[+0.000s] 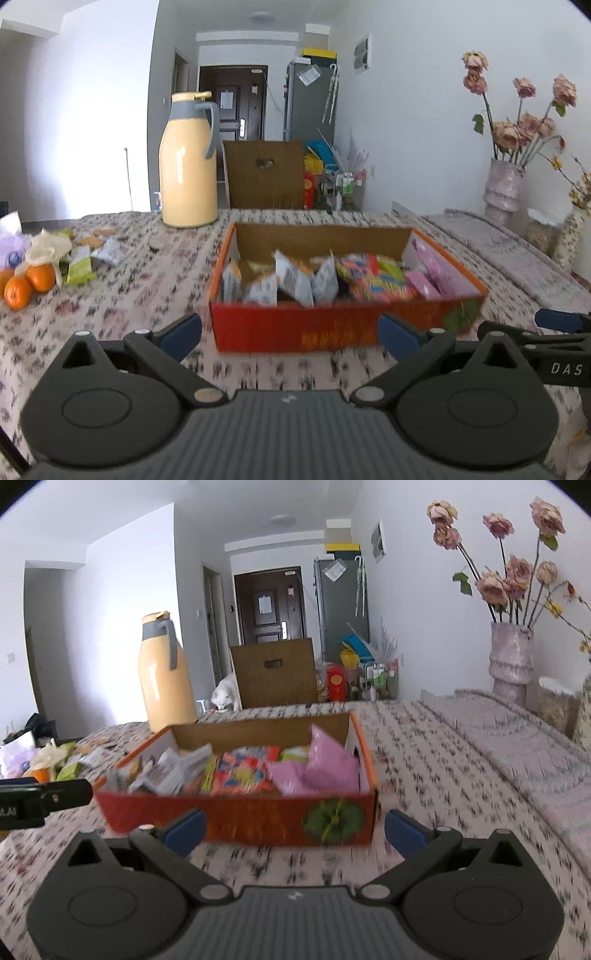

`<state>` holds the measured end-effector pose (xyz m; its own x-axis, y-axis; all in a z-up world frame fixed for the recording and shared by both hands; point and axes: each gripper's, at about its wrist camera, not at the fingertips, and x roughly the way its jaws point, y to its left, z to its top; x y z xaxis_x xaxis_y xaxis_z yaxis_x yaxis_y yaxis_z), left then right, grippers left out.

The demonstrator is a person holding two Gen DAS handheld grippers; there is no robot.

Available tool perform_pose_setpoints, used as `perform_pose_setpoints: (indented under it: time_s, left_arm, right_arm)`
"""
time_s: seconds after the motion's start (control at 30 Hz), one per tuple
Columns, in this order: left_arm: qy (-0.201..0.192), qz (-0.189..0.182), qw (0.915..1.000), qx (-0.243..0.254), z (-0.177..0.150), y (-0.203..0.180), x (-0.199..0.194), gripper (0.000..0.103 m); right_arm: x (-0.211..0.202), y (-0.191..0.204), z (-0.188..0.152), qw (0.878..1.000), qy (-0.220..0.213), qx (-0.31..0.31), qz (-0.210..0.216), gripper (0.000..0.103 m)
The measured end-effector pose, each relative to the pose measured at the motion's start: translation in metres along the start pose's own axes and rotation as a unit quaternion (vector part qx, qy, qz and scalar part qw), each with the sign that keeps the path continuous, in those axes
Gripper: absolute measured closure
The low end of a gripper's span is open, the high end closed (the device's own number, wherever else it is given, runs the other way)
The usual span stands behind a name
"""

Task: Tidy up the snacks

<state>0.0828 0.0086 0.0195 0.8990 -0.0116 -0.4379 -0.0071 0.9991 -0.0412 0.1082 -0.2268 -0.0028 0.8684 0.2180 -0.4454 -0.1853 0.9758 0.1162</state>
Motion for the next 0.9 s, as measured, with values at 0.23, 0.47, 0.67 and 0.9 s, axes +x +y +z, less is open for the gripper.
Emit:
perform_pose_setpoints:
  time_s: [0.23,0.47,0.67,0.9]
  left_arm:
    - [0.031,0.002,0.9995,-0.003,-0.038,0.005,-0.014,0.0]
    - [0.057,-0.008,0.9983,-0.004,-0.062,0.008,-0.022,0.0]
    - [0.061,-0.012,0.998,0.001,-0.067,0.006,-0.026,0.0]
    - [0.062,-0.013,0.998,0.001,-0.069,0.005,-0.028,0.0]
  right_arm:
    - [-0.02,-0.001,-0.033,1.0,0.03,0.006,-0.004,0.0]
    - [-0.029,-0.003,-0.054,0.999,0.053,0.011,-0.008,0.0]
    - [-0.032,-0.002,-0.059,0.998,0.056,0.012,-0.007,0.0]
    - [-0.033,0.004,-0.061,0.998,0.058,0.005,-0.003,0.0]
